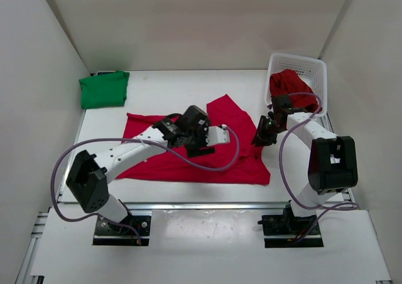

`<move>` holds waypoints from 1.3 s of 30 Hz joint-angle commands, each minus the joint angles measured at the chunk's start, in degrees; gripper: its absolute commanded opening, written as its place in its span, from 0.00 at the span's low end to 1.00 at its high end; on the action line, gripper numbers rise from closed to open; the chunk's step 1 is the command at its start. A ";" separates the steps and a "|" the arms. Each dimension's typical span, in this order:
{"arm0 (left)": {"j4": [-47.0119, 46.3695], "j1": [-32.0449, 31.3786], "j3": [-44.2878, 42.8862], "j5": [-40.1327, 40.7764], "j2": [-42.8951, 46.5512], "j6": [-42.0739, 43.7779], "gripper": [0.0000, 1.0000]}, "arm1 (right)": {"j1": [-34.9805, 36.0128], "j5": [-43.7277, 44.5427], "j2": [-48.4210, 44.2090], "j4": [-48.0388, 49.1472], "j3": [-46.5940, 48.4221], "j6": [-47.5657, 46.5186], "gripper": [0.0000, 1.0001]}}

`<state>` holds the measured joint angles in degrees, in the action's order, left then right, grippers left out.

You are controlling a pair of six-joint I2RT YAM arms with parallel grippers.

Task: Fold and stack the t-shirts
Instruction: Fold the flattened tshirt in 1/3 of the way

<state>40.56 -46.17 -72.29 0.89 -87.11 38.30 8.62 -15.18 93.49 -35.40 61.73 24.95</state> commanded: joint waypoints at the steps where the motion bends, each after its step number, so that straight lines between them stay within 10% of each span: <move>1: -3.72 -1.97 -0.39 -13.70 -2.88 3.88 0.78 | 0.77 -3.98 0.02 3.14 1.20 -0.87 0.29; 12: -11.46 -11.31 2.33 -24.52 -10.70 9.42 0.68 | 1.13 -7.41 -0.33 5.43 -3.99 -1.22 0.30; 29: -15.59 -13.68 4.35 -17.50 -16.77 12.94 0.61 | 1.57 -5.56 3.97 3.49 -3.46 -2.54 0.34; 33: -18.67 -13.77 4.97 -16.36 -16.87 10.31 0.31 | 1.57 -4.25 4.68 2.53 -2.76 -2.98 0.34; 39: -19.81 -13.60 5.67 -14.86 -17.57 11.18 0.15 | 1.66 -4.86 5.56 2.09 -2.67 -3.76 0.31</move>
<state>22.63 -59.77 -67.09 -14.46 -104.81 49.25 9.98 -19.64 98.19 -31.99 57.32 22.46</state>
